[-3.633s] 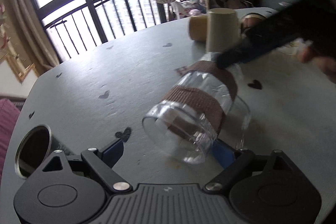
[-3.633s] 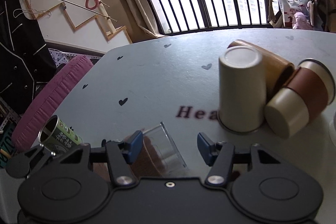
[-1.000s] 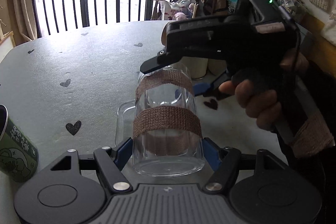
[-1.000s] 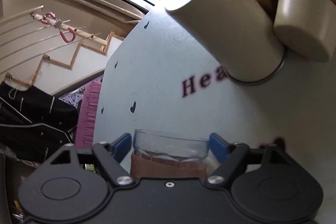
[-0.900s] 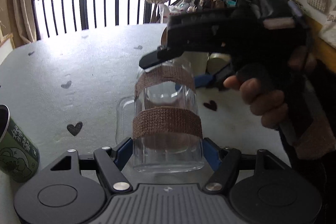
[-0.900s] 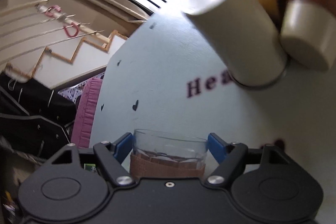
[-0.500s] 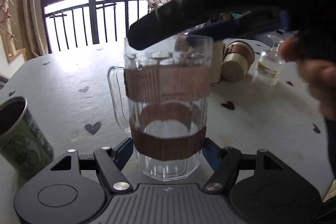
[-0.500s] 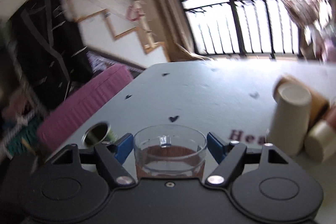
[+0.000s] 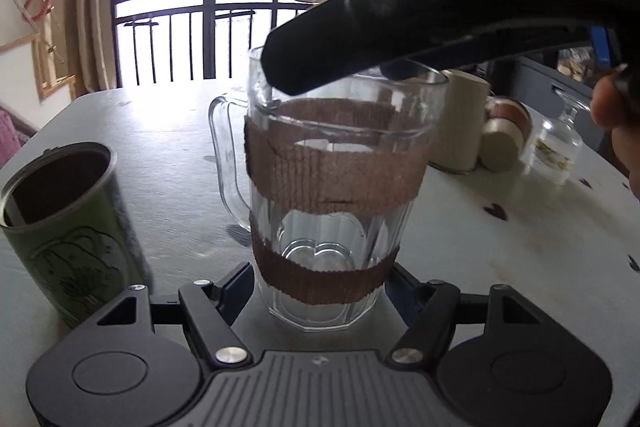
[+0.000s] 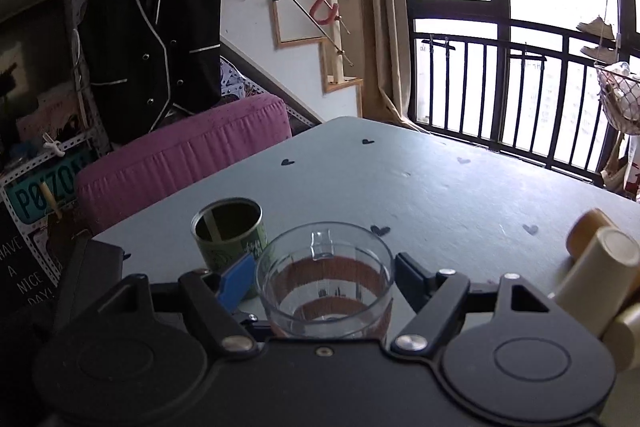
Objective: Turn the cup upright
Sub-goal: 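Lower the upright pitcher beside the green mug and open the right gripper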
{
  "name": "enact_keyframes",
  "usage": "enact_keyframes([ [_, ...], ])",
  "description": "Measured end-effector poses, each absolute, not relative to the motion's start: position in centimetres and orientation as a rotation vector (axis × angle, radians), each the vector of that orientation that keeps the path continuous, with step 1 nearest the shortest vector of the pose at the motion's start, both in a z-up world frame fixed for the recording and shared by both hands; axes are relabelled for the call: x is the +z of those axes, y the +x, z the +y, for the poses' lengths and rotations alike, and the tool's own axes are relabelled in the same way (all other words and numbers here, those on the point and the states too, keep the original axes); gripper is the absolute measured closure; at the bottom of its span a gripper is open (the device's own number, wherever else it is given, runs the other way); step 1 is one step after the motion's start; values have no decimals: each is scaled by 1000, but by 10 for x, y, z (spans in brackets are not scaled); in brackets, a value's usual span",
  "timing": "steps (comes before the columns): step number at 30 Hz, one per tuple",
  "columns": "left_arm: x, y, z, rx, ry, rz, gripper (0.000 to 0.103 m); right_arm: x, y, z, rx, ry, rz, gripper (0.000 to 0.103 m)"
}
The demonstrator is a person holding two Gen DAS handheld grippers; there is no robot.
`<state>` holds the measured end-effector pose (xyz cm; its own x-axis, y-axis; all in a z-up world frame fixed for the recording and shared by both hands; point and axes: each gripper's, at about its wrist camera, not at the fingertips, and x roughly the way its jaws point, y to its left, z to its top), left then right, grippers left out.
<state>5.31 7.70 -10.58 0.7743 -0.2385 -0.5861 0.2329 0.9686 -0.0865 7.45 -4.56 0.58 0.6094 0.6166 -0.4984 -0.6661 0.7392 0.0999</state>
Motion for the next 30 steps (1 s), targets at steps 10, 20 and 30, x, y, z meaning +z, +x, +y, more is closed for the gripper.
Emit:
enact_keyframes([
  [10, -108, 68, 105, -196, -50, 635, 31, 6, 99, -3, 743, -116, 535, 25],
  [20, -97, 57, 106, -145, -62, 680, 28, 6, 93, -8, 760, -70, 553, 18],
  [30, -65, 17, 97, -66, -72, 660, 22, 20, 58, -59, 684, 20, 489, 11],
])
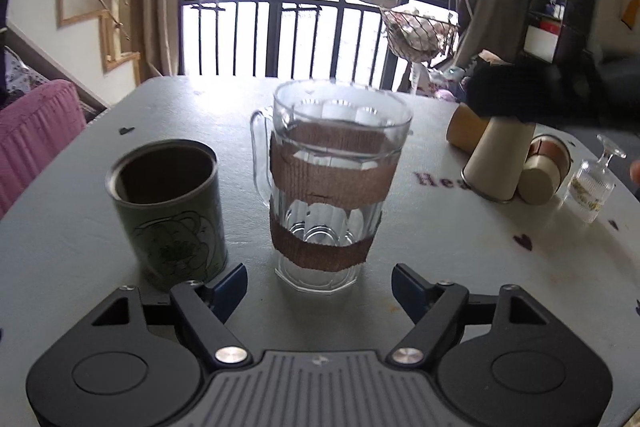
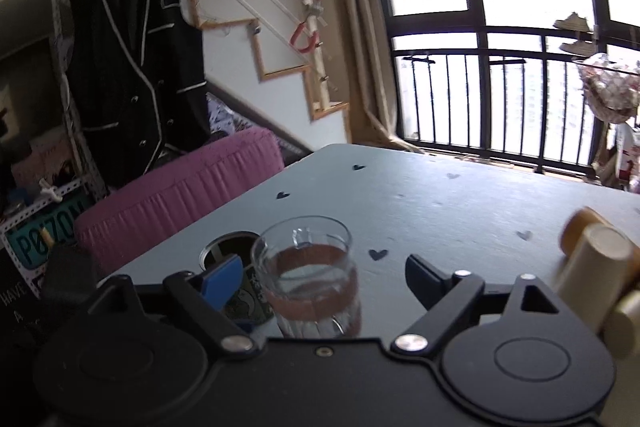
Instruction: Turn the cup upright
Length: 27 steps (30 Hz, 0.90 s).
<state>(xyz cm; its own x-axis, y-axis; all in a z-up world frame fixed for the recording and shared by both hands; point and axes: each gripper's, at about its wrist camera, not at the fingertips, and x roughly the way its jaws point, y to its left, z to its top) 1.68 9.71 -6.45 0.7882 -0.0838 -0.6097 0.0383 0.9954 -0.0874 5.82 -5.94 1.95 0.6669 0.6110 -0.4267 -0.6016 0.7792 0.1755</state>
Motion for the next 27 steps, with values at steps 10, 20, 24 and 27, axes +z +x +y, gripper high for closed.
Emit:
enact_keyframes([
  [10, -40, -31, 81, 28, -28, 582, 8, 10, 13, -100, 567, 7, 430, 6],
  [20, -30, -64, 69, 81, -19, 545, 2, -8, -19, -129, 446, -15, 432, 2],
  [24, -28, -72, 67, 101, -19, 526, 1, -13, -26, -135, 399, -34, 423, 1],
  [27, -27, -78, 66, 119, -15, 515, 0, -16, -31, -139, 376, -38, 424, 0],
])
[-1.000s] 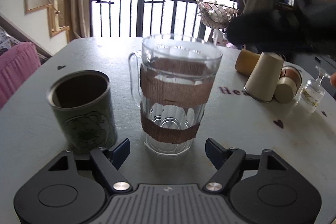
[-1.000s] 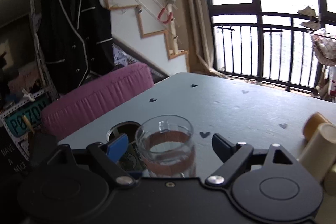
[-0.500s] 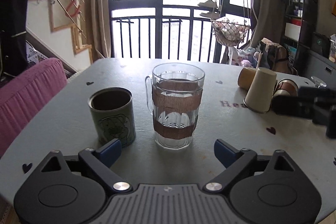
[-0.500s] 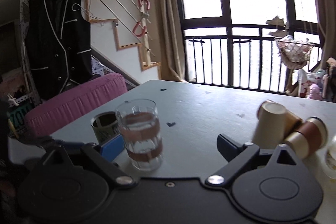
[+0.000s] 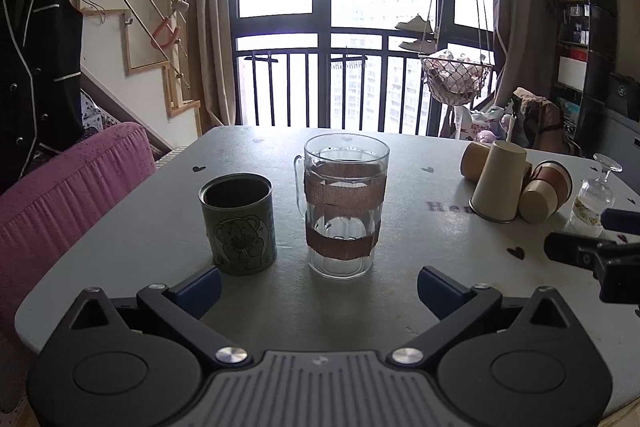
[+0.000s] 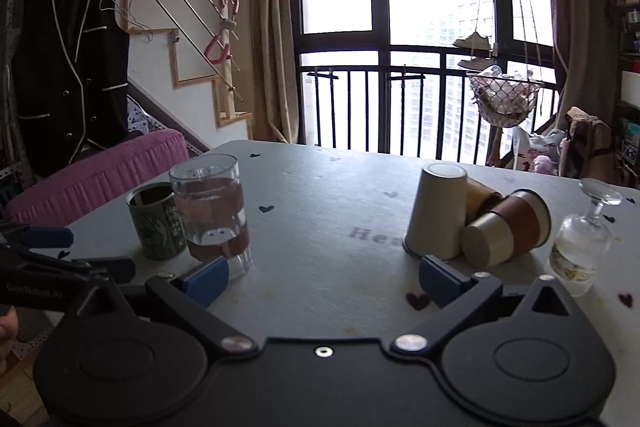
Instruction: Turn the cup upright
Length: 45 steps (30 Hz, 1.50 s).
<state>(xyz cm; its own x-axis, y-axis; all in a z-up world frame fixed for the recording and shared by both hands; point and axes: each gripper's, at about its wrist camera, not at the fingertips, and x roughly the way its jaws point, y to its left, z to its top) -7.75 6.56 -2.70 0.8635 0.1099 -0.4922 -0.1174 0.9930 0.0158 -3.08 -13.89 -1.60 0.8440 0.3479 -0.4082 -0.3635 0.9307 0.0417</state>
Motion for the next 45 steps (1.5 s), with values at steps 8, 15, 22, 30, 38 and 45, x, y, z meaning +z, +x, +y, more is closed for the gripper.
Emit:
enact_keyframes([
  [8, -26, -86, 63, 145, -1, 502, 0, -26, -39, -149, 309, -51, 434, 0],
  [15, -27, -89, 59, 130, 0, 506, 0, -25, -46, -149, 298, -65, 422, 0],
  [22, -27, -89, 62, 156, -16, 515, 0, -24, -46, -150, 290, -70, 424, 0],
  [30, -27, -90, 64, 162, -18, 516, 0, -25, -45, -150, 287, -68, 426, 0],
  [38, -27, -90, 63, 161, -16, 518, 0, -25, -46, -149, 287, -68, 426, 0],
  [45, -28, -90, 63, 160, -16, 520, 0, -26, -46, -149, 288, -72, 424, 0],
])
